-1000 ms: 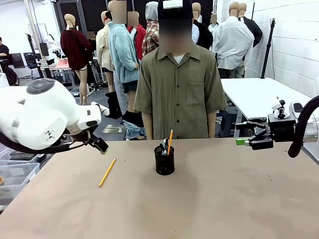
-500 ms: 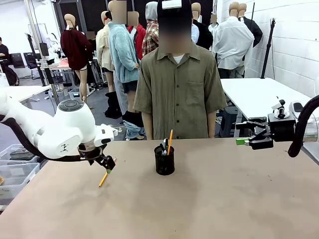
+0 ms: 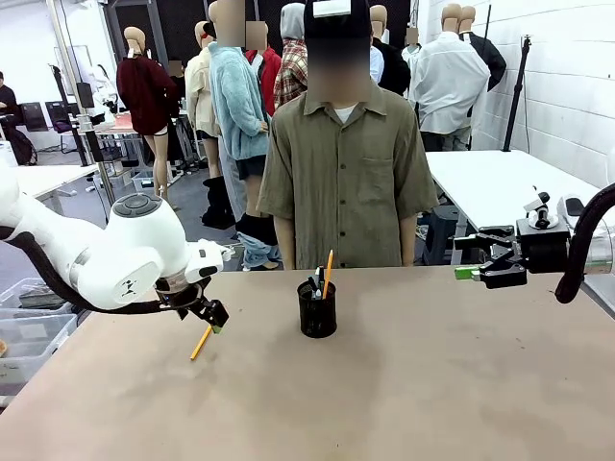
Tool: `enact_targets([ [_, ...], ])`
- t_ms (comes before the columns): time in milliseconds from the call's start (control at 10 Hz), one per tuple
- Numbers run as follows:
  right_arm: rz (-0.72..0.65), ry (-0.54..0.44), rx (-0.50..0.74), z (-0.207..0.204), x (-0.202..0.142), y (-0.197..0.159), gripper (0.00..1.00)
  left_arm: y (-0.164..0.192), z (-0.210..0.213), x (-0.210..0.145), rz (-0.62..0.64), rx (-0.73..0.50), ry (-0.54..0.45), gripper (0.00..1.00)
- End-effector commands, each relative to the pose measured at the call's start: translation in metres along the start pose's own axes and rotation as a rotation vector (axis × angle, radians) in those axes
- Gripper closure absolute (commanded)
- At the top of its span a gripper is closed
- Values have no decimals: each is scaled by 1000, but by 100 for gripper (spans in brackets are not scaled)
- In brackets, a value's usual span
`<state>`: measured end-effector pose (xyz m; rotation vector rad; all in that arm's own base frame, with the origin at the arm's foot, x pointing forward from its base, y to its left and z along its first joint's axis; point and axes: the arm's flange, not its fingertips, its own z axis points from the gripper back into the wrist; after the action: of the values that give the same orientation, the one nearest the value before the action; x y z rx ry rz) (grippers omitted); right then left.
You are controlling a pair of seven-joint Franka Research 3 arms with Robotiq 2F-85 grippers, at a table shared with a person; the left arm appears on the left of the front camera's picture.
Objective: Place the pens into the pen holder.
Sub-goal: Pick up a writing instrument from the table and place it into the Pen holder.
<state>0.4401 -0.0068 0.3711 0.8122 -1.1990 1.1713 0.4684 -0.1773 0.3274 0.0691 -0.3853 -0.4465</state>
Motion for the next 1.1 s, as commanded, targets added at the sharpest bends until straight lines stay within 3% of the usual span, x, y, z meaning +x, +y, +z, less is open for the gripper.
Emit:
enact_targets([
  [0,6,0,3,-2,1,0,0,-3,-3,0,-3,-33,-14,0],
  [1000,6,0,3,-2,1,0,0,36,-40,35,73,-112,91,0],
])
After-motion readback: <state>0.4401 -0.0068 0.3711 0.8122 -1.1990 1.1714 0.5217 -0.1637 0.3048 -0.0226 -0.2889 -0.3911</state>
